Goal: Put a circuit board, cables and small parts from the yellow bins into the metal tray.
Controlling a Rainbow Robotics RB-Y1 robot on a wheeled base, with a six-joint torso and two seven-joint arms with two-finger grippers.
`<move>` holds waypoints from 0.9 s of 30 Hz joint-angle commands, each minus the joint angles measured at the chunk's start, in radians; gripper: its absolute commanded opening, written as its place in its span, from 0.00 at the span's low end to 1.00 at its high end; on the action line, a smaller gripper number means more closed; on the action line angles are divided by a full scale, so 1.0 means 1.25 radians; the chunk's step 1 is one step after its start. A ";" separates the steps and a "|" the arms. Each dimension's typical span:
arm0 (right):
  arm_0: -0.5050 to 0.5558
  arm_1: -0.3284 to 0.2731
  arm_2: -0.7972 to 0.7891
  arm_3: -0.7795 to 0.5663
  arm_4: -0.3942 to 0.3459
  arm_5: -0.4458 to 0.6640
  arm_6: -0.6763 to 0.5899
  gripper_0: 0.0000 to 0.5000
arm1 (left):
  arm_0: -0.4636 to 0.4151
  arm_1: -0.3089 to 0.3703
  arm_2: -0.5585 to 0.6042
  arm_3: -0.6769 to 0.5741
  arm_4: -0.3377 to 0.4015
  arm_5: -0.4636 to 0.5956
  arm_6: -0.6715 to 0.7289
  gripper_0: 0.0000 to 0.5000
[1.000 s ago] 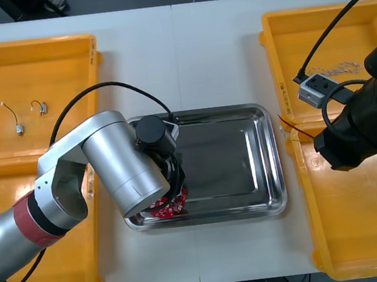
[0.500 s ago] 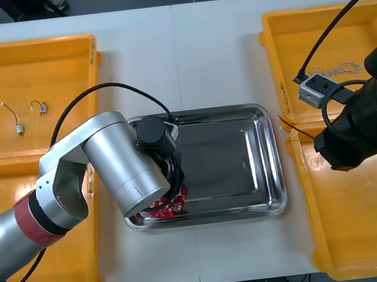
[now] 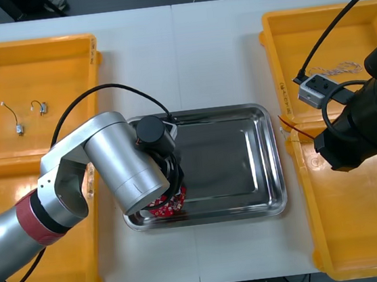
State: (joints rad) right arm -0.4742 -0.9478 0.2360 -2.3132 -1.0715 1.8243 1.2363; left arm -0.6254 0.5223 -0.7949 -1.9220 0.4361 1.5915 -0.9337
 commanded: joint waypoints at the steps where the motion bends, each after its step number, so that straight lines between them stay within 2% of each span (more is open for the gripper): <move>1: -0.026 -0.022 0.005 -0.021 0.001 0.005 0.022 0.00 | -0.030 -0.017 -0.016 -0.007 -0.007 -0.009 0.054 0.00; 4: -0.026 -0.022 0.005 -0.021 -0.003 0.005 0.022 0.00 | -0.030 -0.017 -0.016 -0.006 -0.007 -0.009 0.054 0.01; 5: -0.026 -0.022 0.005 -0.021 -0.004 0.005 0.022 0.00 | -0.030 -0.017 -0.016 -0.007 -0.007 -0.009 0.054 0.07; 6: -0.026 -0.022 0.005 -0.021 -0.004 0.005 0.022 0.00 | -0.030 -0.015 -0.017 -0.007 -0.007 -0.009 0.054 0.18; 9: -0.026 -0.020 0.005 -0.020 -0.004 0.005 0.021 0.00 | -0.030 -0.017 -0.018 -0.007 -0.008 -0.010 0.055 0.32; 13: -0.026 -0.020 0.005 -0.021 -0.006 0.006 0.022 0.00 | -0.030 -0.015 -0.018 -0.007 -0.007 -0.012 0.056 0.62; 16: -0.026 -0.020 0.005 -0.021 -0.007 0.006 0.022 0.00 | -0.030 -0.015 -0.019 -0.007 -0.007 -0.012 0.056 0.80; 21: -0.026 -0.010 0.006 -0.021 -0.013 0.005 0.030 0.00 | -0.030 -0.014 -0.018 -0.007 -0.007 -0.013 0.056 0.96; 23: -0.026 -0.004 0.006 -0.021 -0.014 0.005 0.032 0.00 | -0.031 -0.014 -0.018 -0.007 -0.007 -0.014 0.055 0.99; 27: -0.031 0.006 0.006 -0.021 -0.018 0.003 0.038 0.00 | -0.035 -0.009 -0.017 -0.010 -0.007 -0.014 0.054 1.00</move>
State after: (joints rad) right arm -0.4748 -0.9473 0.2360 -2.3132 -1.0806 1.8257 1.2363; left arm -0.6259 0.5223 -0.7987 -1.9205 0.4359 1.5861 -0.9336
